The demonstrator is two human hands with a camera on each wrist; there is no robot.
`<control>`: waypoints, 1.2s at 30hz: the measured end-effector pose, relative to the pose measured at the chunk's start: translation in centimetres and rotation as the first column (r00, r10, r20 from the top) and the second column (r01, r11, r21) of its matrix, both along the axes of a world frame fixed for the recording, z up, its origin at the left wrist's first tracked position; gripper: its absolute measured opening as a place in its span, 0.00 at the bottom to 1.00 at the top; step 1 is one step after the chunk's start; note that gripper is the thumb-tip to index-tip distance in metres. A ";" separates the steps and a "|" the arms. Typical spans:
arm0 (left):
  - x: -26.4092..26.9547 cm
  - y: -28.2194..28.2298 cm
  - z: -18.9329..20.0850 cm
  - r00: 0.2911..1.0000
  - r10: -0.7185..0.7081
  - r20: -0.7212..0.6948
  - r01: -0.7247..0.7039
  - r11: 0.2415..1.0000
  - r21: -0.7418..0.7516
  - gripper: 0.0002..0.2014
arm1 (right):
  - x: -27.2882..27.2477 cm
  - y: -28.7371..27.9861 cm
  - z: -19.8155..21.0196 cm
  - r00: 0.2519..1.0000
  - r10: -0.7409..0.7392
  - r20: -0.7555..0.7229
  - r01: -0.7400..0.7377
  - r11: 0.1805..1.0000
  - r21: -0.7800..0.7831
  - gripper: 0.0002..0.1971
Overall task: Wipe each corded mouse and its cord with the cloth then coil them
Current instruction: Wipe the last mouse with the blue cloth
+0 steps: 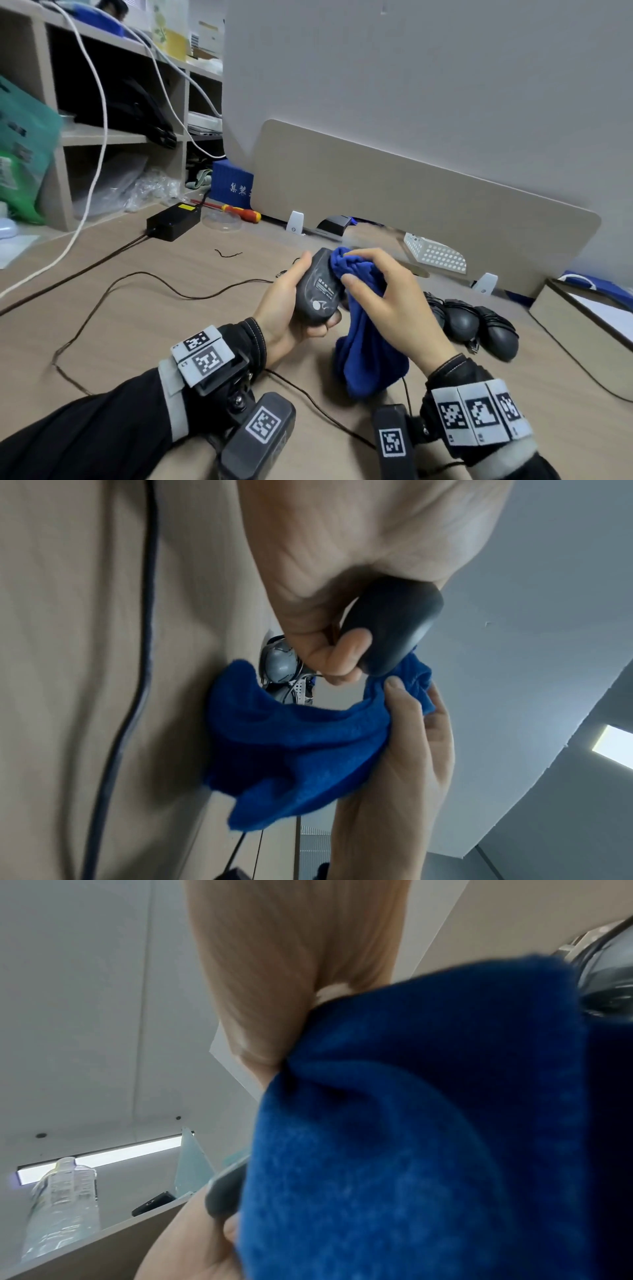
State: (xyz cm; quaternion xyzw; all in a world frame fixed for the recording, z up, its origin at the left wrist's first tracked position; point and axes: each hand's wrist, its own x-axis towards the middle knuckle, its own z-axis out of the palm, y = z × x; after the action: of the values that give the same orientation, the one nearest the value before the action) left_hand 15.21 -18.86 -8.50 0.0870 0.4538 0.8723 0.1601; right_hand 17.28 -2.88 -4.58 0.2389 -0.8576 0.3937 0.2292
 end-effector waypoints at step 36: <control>1.0 -0.4 0.6 0.973 0.083 0.214 -0.075 0.996 -0.048 0.26 | 3.4 -3.1 0.4 0.961 0.230 0.155 -0.232 0.973 -0.008 0.13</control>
State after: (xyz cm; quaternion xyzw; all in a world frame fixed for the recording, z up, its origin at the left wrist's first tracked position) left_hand 16.20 -19.29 -7.86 -0.0297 0.4541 0.8730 0.1754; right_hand 20.67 -6.00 -4.13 0.3072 -0.8410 0.4308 0.1134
